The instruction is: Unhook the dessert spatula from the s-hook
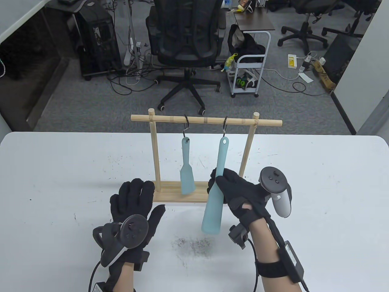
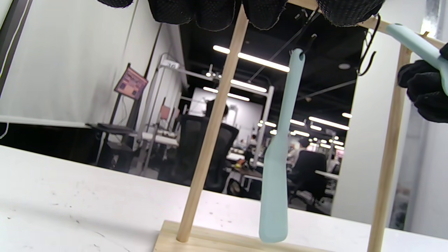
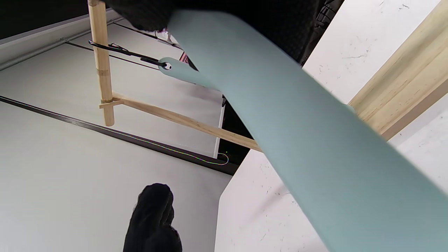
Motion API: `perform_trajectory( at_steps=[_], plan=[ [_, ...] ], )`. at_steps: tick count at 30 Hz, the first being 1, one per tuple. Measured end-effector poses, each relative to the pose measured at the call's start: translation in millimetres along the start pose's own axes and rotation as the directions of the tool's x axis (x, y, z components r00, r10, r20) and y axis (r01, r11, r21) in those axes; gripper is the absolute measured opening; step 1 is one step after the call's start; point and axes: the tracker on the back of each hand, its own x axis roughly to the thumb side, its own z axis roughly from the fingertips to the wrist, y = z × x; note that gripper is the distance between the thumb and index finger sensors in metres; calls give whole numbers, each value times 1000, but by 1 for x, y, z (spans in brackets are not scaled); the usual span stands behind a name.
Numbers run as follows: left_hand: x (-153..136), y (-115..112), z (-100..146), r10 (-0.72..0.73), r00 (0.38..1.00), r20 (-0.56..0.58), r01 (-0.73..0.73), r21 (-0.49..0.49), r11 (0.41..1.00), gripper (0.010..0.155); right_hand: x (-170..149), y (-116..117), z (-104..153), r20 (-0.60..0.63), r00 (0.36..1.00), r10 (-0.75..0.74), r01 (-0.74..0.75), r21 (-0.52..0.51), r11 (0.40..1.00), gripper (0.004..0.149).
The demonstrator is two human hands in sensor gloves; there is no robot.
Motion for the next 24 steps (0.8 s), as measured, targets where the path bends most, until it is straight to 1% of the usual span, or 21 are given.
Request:
perform_trajectory(
  at_steps=[7, 12, 17, 19, 21, 24],
  plan=[
    [0, 0, 0, 9, 1000, 1, -9, -5, 1000, 76, 2, -13, 21, 14, 999, 37, -36, -41, 998, 55],
    [0, -1, 0, 12, 1000, 5, -12, -12, 1000, 76, -6, -27, 41, 5, 997, 71, -70, -102, 992, 55],
    [1, -1, 0, 13, 1000, 7, -13, -15, 1000, 76, -23, -41, 63, -11, 994, 105, -105, -190, 976, 55],
    [1, -1, 0, 13, 1000, 7, -13, -15, 1000, 76, -33, -45, 72, -25, 993, 119, -122, -242, 962, 55],
    [1, -1, 0, 15, 1000, 13, -15, -27, 1000, 76, -46, -50, 81, -53, 984, 170, -178, -302, 937, 55],
    [3, -2, -1, 13, 1000, 14, -12, -30, 999, 76, -63, -54, 90, -97, 970, 222, -242, -349, 905, 56]
  ],
)
